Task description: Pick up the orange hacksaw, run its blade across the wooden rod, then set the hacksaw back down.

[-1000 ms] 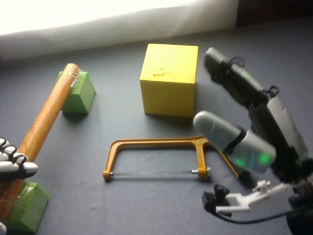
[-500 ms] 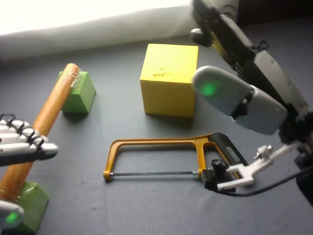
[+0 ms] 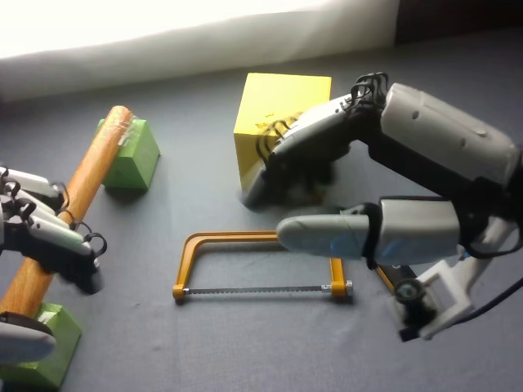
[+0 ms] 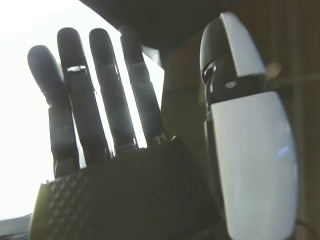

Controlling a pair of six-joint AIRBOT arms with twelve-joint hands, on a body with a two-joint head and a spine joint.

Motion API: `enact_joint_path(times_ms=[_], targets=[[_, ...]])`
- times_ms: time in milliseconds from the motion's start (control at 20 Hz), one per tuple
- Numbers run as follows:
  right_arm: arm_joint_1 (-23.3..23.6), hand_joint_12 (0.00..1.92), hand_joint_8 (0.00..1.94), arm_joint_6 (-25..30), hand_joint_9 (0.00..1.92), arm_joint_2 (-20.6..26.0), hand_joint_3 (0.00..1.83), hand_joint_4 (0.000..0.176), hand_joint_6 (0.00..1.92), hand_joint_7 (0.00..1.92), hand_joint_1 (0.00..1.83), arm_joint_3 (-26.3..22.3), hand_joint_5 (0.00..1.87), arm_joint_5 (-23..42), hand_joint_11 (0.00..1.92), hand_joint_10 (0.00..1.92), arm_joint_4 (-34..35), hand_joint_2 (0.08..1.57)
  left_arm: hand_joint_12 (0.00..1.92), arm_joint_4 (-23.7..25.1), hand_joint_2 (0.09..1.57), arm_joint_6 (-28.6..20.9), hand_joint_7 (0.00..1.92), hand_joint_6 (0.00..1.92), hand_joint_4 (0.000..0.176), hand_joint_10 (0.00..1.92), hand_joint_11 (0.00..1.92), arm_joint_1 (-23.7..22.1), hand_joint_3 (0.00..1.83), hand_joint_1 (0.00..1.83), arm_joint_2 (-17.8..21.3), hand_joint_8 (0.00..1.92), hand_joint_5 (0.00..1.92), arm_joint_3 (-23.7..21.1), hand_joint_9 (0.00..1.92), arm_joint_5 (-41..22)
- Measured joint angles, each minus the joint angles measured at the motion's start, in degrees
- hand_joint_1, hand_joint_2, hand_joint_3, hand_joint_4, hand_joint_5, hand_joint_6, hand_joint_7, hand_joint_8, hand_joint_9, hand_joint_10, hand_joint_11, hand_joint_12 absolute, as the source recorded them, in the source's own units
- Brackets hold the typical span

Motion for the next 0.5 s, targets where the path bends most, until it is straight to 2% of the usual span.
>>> enact_joint_path(times_ms=[50, 150, 300, 350, 500], targets=[[0.5, 1.92, 1.94, 0.0, 1.19, 0.2, 0.00, 0.000, 1.91, 1.03, 0.60, 0.2, 0.85, -0.2, 1.34, 1.92, -1.5, 1.14, 1.92, -0.2, 1.35, 0.0, 0.70, 1.83, 0.000, 1.90, 0.64, 0.0, 0.01, 0.40, -0.1, 1.87, 0.61, 0.3, 0.68, -0.9], [2.4, 1.92, 1.94, 0.6, 1.37, 0.7, 0.01, 0.000, 1.92, 1.21, 0.53, 1.3, 1.03, -0.4, 1.52, 1.92, -8.7, 1.20, 1.92, -0.7, 1.38, 0.0, 0.89, 1.91, 0.000, 1.92, 0.89, 0.6, 0.01, 0.45, -0.7, 1.92, 0.78, 1.2, 0.92, -5.5], [5.2, 1.92, 1.94, 3.0, 1.46, 1.5, 0.01, 0.000, 1.92, 1.31, 0.42, 1.9, 1.14, -0.7, 1.65, 1.92, -19.8, 1.32, 1.92, -1.3, 1.46, 0.0, 1.24, 1.92, 0.000, 1.92, 1.33, 1.8, 0.02, 0.31, -1.1, 1.92, 1.23, 2.0, 1.29, -9.1], [5.9, 1.92, 1.94, 3.3, 1.47, 1.9, 0.02, 0.000, 1.92, 1.31, 0.43, 1.9, 1.15, -0.6, 1.66, 1.92, -22.6, 1.35, 1.92, -1.8, 1.47, 0.0, 1.30, 1.92, 0.000, 1.92, 1.40, 2.1, 0.01, 0.31, -1.1, 1.92, 1.30, 2.2, 1.34, -10.1], [8.0, 1.92, 1.94, 3.1, 1.46, 4.2, 0.01, 0.000, 1.92, 1.31, 0.42, 2.0, 1.13, 0.0, 1.65, 1.92, -28.8, 1.40, 1.92, -2.2, 1.50, 0.0, 1.34, 1.92, 0.000, 1.92, 1.45, 3.1, 0.01, 0.26, -2.1, 1.92, 1.28, 3.6, 1.37, -12.5]])
